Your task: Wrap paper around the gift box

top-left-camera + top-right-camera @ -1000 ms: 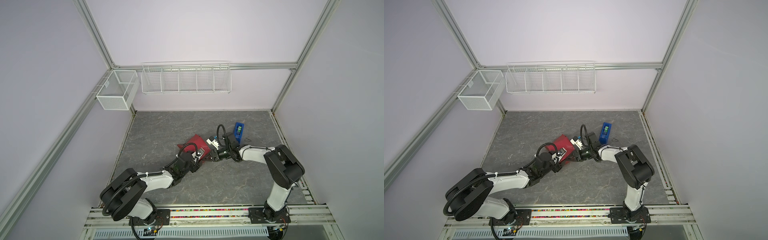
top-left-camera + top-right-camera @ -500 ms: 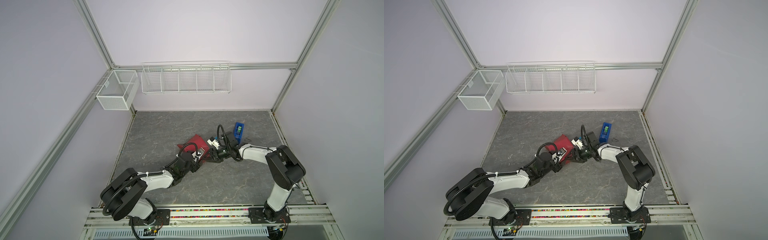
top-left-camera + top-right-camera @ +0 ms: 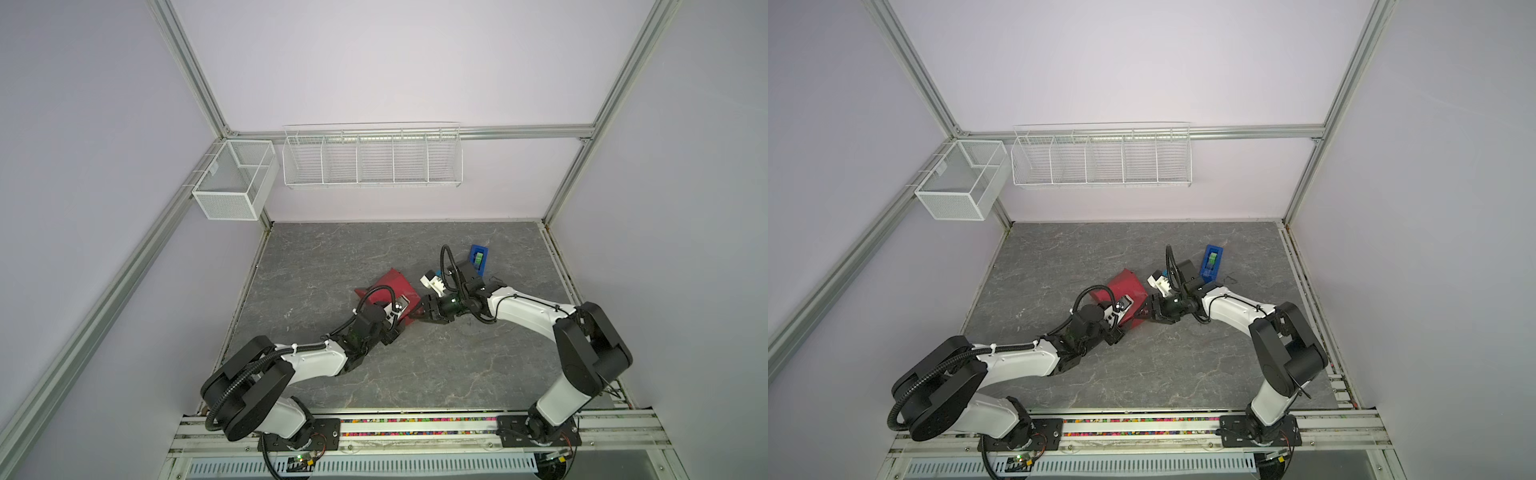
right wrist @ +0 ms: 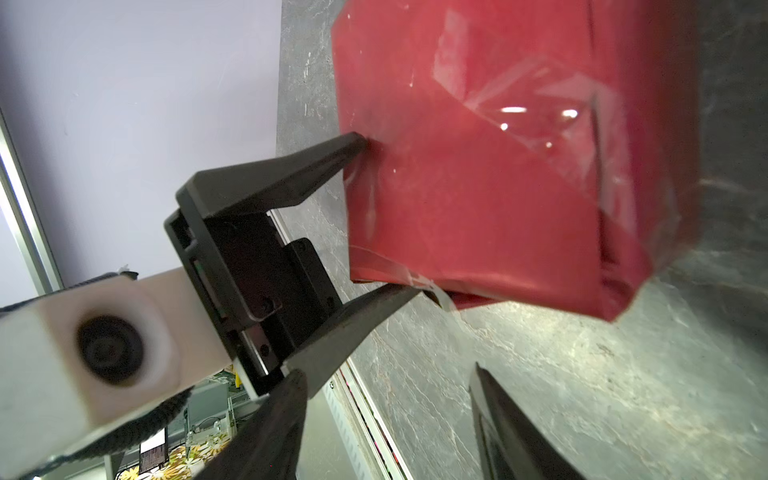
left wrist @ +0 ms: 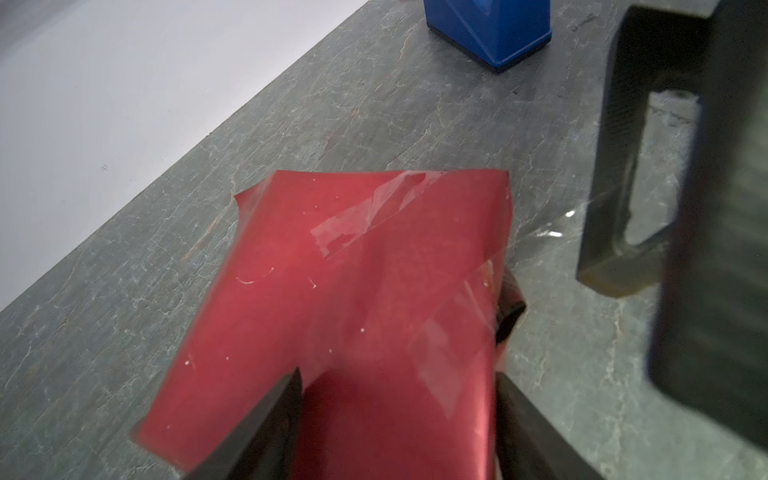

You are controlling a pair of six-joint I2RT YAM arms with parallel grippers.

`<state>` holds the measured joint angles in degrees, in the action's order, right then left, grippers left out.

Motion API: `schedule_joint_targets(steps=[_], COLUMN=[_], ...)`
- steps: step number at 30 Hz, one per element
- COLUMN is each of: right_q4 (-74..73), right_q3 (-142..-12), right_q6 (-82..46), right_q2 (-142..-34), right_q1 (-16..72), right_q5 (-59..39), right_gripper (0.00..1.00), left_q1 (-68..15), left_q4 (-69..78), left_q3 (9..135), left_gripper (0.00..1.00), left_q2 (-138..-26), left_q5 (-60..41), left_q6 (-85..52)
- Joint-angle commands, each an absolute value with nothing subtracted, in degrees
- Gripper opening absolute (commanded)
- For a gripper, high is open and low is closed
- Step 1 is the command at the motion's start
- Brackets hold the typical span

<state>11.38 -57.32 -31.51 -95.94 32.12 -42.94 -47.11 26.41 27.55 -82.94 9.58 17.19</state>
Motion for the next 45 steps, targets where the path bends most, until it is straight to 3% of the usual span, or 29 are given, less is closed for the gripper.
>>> schedule_joint_targets(steps=[1, 14, 21, 34, 45], right_q4=[15.41, 21.31, 20.34, 14.56, 5.18], right_q3=[-58.16, -61.23, -61.45, -64.33, -65.88], right_q6=[-28.13, -21.62, -24.39, -39.44, -44.95], right_q2=[-94.63, -94.90, -93.69, -86.67, -94.64], right_q1=[31.98, 31.73, 31.82, 31.19, 32.47], right_q5=[-43.38, -38.06, -38.85, -33.30, -34.92], right_gripper=[0.61, 0.31, 0.07, 0.07, 0.07], left_q1=[-47.28, -47.28, -47.24, -47.16, -47.28], left_q4=[24.37, 24.17, 24.08, 24.03, 24.32], left_q3=[28.66, 28.92, 28.96, 29.01, 28.94], left_gripper=[0.71, 0.71, 0.71, 0.71, 0.70], left_q2=[-84.13, -84.33, -84.27, -84.42, -84.64], left_q5=[9.83, 9.86, 9.95, 10.01, 10.43], left_q6=[16.26, 16.25, 16.10, 16.12, 16.06])
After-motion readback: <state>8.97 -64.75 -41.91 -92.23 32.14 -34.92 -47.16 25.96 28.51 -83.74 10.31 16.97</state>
